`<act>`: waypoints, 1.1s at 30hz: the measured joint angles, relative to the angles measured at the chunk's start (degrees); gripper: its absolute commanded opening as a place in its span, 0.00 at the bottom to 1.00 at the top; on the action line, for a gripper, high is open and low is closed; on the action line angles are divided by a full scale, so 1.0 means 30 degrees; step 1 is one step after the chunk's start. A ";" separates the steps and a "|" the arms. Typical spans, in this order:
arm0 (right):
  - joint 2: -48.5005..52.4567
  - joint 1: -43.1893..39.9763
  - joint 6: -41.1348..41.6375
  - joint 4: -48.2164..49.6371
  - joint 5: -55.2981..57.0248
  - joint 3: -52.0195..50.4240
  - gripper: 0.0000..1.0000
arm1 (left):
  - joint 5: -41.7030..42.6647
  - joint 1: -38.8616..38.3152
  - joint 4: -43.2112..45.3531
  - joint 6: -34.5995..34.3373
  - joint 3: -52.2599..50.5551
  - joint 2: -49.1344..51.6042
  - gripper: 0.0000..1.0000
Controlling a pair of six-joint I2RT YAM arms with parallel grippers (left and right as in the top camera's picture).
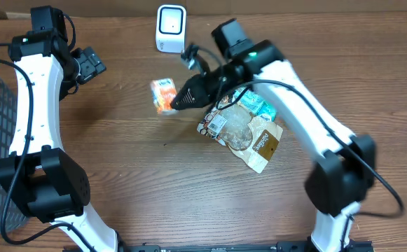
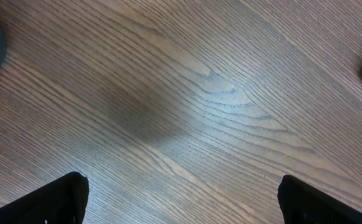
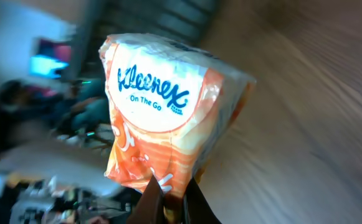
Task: Scan the item barcode
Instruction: 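Raise the Kleenex pack and hold it in front of the scanner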
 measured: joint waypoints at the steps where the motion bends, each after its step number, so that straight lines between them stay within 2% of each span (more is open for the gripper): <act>1: -0.0532 -0.0197 -0.0270 0.0109 -0.1209 0.0066 0.04 | -0.0007 0.0000 0.0000 0.0000 0.0000 -0.0007 1.00; 5: -0.1377 -0.1188 -0.0743 0.0364 -0.5034 0.0087 0.04 | 0.0000 0.0000 0.0000 0.0000 0.0000 -0.0007 1.00; 9: -0.1355 -0.2302 -0.0787 0.0058 -0.7322 0.0087 0.04 | -0.0007 0.0000 0.0000 0.0000 0.0000 0.0000 1.00; 17: -0.1355 -0.3249 -0.0233 -0.0335 -0.8080 0.0087 0.04 | -0.0007 0.0000 0.0000 0.0000 0.0000 -0.0007 1.00; 20: -0.1355 -0.3118 0.1902 0.0138 -0.4328 0.0087 0.04 | -0.0007 0.0000 -0.0007 0.0000 0.0000 -0.0007 1.00; 27: -0.1355 -0.0845 0.7023 0.0444 0.9814 0.0175 0.04 | 0.0000 0.0000 -0.0007 0.0000 0.0000 0.0000 1.00; 33: -0.0437 0.1406 0.7905 0.1588 1.9008 0.2790 0.04 | -0.0007 0.0000 0.0000 0.0000 0.0000 -0.0007 1.00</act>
